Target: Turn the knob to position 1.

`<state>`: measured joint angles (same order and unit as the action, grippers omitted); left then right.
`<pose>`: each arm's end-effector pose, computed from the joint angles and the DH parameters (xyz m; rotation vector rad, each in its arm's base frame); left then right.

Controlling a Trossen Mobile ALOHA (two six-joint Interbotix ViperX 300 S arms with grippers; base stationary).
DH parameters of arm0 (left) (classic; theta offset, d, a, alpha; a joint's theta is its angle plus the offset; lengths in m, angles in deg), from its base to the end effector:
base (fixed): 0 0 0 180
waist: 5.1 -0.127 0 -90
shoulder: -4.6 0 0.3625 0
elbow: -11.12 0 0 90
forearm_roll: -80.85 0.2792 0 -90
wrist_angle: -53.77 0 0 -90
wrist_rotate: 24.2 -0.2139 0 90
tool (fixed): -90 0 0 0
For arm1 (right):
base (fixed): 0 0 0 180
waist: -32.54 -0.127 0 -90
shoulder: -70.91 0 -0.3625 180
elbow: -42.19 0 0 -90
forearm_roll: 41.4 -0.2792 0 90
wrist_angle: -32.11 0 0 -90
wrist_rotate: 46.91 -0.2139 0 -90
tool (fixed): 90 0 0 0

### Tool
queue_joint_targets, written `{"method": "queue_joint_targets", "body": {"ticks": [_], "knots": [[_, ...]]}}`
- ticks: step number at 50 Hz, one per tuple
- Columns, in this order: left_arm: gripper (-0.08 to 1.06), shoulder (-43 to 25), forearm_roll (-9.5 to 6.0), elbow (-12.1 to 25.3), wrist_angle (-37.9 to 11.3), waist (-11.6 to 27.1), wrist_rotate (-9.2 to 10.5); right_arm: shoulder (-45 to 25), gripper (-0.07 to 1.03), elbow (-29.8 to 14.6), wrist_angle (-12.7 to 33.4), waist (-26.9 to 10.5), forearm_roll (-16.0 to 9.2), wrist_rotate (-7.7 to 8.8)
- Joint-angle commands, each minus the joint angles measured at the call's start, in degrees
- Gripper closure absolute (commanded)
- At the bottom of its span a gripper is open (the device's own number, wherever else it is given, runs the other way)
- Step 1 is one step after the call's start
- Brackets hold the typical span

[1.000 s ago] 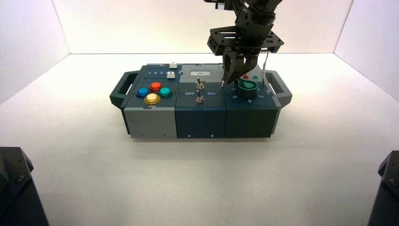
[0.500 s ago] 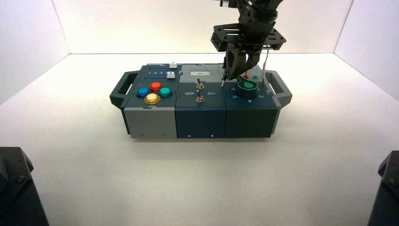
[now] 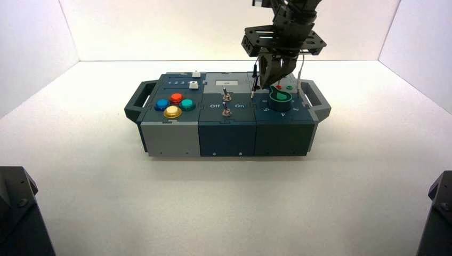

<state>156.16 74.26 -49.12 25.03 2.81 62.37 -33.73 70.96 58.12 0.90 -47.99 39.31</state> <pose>0.1472 -0.0324 0.2082 -0.0205 0.4799 -0.1798 0.3094 0.2033 0.0861 -0.1593 1.2233 0.4227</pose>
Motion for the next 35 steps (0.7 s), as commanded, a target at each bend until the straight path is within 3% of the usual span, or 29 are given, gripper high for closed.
{"method": "queue_joint_targets", "body": {"ticks": [1,35], "knots": [[1.01,-0.4,0.0,1.1,0.5,-0.3,0.09,0.6,0.98,-1.5,-0.4,0.5,0.4,-0.18],[1.01,-0.4,0.0,1.1,0.6,-0.2,0.0,-0.4,0.98,-1.7,-0.4,0.5,0.6,-0.18]]}}
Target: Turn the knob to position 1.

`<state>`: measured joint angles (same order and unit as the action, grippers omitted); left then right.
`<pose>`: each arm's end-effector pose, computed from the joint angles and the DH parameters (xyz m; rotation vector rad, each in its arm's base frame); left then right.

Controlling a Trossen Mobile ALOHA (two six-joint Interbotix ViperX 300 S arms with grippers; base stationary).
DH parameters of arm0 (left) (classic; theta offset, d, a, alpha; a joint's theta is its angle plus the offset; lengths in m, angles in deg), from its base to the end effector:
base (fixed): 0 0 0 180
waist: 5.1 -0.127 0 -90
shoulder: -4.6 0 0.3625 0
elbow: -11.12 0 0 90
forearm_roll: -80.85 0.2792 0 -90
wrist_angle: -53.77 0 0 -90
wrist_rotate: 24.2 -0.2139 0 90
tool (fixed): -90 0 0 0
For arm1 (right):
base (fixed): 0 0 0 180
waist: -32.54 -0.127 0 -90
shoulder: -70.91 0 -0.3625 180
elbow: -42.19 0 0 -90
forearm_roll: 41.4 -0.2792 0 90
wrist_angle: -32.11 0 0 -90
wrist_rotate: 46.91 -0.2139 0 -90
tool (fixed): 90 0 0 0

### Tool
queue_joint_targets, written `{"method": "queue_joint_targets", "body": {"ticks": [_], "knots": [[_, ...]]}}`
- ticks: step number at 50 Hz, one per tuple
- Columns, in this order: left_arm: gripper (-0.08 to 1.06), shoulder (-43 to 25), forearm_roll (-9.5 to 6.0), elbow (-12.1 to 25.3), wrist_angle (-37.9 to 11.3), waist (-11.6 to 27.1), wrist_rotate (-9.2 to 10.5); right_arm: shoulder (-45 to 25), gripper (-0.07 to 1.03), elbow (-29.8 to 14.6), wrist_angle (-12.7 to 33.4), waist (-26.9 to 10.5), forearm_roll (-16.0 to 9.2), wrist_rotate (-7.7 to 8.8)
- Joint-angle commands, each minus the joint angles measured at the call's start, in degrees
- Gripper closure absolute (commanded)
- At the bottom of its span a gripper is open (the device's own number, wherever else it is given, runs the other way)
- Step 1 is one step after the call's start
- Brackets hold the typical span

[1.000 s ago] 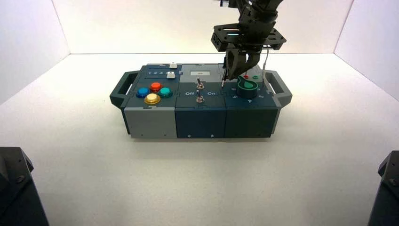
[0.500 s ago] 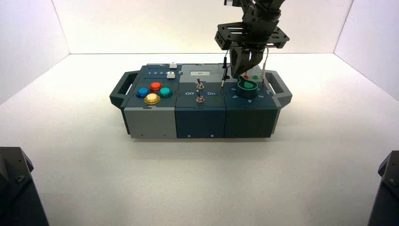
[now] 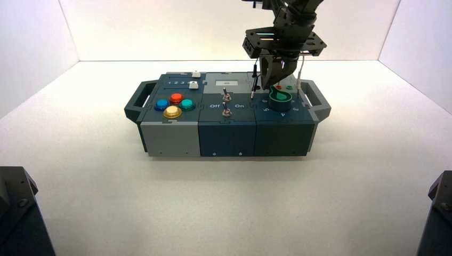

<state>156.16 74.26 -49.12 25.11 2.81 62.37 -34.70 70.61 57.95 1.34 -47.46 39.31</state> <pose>0.1473 -0.0324 0.2085 -0.0206 0.4785 -0.1797 0.3133 0.2013 0.0816 -0.1664 1.2287 0.4157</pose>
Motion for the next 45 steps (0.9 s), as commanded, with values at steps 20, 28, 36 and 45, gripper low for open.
{"method": "queue_joint_targets", "body": {"ticks": [20,28,36,45], "knots": [[1.01,-0.4,-0.09,1.0,0.5,-0.3,0.0,1.1,0.98,-2.2,1.1,-0.4,-0.8,-0.26],[1.01,-0.1,0.0,1.1,0.5,-0.3,0.0,1.1,0.98,-2.0,1.4,-0.6,-1.2,-0.26],[1.01,0.2,0.0,1.0,0.7,-0.3,0.0,1.2,0.98,-2.2,2.5,-1.6,-1.7,-0.44],[1.01,0.3,0.0,1.0,0.6,-0.2,0.0,1.2,0.98,-1.8,2.7,-1.6,-1.8,-0.79]]}}
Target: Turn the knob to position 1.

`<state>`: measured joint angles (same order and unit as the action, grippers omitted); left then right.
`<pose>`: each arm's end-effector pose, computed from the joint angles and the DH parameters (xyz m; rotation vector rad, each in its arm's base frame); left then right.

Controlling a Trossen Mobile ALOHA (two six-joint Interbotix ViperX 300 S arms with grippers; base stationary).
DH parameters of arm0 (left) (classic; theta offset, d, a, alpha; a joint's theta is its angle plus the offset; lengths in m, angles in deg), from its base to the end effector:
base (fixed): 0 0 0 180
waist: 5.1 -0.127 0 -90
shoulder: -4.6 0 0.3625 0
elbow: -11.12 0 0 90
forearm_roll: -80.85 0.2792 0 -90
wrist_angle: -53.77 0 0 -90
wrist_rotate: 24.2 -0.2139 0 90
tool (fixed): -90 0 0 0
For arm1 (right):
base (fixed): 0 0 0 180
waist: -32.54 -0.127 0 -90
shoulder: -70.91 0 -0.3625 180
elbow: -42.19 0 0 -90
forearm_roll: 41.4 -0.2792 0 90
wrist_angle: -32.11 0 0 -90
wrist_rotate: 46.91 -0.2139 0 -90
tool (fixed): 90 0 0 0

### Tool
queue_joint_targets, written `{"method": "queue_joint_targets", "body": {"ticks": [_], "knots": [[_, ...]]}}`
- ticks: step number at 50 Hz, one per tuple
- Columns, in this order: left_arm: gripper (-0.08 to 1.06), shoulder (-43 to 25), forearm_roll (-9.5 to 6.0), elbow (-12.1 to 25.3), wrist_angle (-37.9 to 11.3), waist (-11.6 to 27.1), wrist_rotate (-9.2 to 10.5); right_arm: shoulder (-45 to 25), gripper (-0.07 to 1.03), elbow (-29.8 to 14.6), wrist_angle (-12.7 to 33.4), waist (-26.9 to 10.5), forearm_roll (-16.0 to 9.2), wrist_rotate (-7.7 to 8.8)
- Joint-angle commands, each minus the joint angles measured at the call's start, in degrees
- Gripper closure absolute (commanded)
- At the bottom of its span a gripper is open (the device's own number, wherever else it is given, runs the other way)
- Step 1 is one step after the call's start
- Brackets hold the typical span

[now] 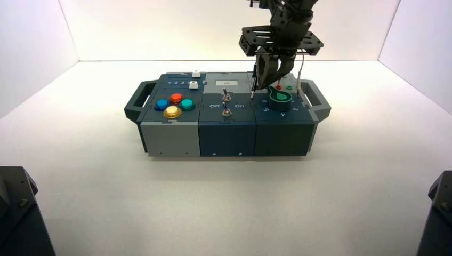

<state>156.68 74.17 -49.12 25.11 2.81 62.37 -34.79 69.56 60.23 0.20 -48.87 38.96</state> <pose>0.1466 -0.0324 0.2099 -0.0225 0.4695 -0.1804 0.3070 0.2099 0.0835 -0.1542 1.2582 0.4248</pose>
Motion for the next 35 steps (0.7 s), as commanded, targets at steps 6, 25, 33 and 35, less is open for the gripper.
{"method": "queue_joint_targets", "body": {"ticks": [6,25,33,35], "knots": [[1.01,-0.2,0.09,1.0,0.7,-0.3,0.0,1.2,0.98,-0.4,0.5,-0.4,-0.3,-0.35],[1.01,-0.1,0.09,1.0,0.7,-0.3,-0.09,1.2,0.98,-2.1,0.8,-0.4,0.0,-0.44],[1.01,-0.1,0.09,1.0,0.7,-0.3,0.0,1.4,0.98,-2.0,1.1,-0.6,-0.3,-0.35],[1.01,0.0,0.09,1.0,0.7,-0.3,-0.09,1.4,0.98,-1.9,1.4,-0.7,-0.4,-0.53]]}}
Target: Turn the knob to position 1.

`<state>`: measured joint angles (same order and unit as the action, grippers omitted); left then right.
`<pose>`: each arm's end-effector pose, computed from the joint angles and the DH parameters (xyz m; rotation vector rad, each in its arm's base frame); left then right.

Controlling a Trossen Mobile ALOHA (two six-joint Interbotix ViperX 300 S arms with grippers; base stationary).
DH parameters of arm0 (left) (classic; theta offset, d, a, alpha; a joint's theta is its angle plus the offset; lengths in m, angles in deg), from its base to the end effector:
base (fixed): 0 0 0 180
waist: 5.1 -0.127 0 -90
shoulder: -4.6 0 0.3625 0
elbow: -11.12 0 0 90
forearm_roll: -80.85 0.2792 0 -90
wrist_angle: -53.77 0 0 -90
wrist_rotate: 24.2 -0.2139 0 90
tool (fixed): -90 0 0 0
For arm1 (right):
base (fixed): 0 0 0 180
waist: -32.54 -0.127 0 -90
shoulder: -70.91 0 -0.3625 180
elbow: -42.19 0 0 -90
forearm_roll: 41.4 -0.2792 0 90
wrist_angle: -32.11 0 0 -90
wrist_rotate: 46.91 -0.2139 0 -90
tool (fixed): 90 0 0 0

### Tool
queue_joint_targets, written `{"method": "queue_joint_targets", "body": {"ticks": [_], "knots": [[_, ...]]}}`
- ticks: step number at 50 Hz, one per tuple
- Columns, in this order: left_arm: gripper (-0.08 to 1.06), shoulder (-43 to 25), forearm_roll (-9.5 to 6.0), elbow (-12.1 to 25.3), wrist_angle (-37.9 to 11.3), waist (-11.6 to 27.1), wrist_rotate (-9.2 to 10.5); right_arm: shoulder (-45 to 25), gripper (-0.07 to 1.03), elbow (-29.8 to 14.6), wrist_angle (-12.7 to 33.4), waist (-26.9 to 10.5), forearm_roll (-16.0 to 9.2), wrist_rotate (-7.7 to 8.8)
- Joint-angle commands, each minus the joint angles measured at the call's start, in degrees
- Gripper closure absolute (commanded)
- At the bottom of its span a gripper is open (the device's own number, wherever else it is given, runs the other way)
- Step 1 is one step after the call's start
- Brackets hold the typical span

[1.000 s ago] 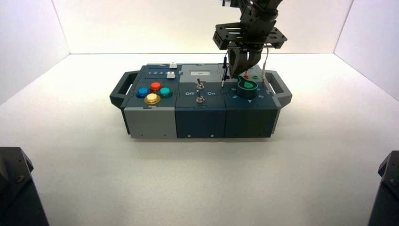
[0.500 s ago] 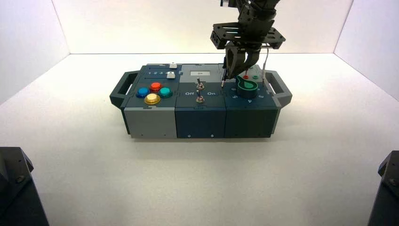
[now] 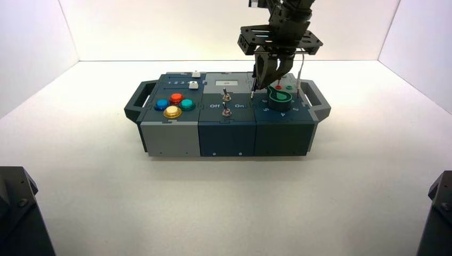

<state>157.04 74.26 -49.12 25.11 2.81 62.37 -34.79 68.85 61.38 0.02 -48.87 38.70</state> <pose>0.1461 -0.0322 0.2108 -0.0212 0.4631 -0.1802 0.3067 0.2117 0.0855 -0.1543 1.2667 0.4256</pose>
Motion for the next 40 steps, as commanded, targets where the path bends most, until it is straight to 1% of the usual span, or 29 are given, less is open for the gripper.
{"method": "queue_joint_targets", "body": {"ticks": [1,14,40], "knots": [[1.01,-0.4,0.0,1.0,0.7,-0.2,-0.09,1.4,0.98,-1.1,0.4,-0.5,-0.4,-0.26],[1.01,-0.3,0.0,1.0,0.7,-0.2,-0.09,1.4,0.98,0.4,0.2,-0.5,-0.4,-0.53],[1.01,0.0,0.0,1.0,0.8,-0.2,-0.09,1.5,0.98,0.3,0.2,-0.4,-0.3,-0.53]]}}
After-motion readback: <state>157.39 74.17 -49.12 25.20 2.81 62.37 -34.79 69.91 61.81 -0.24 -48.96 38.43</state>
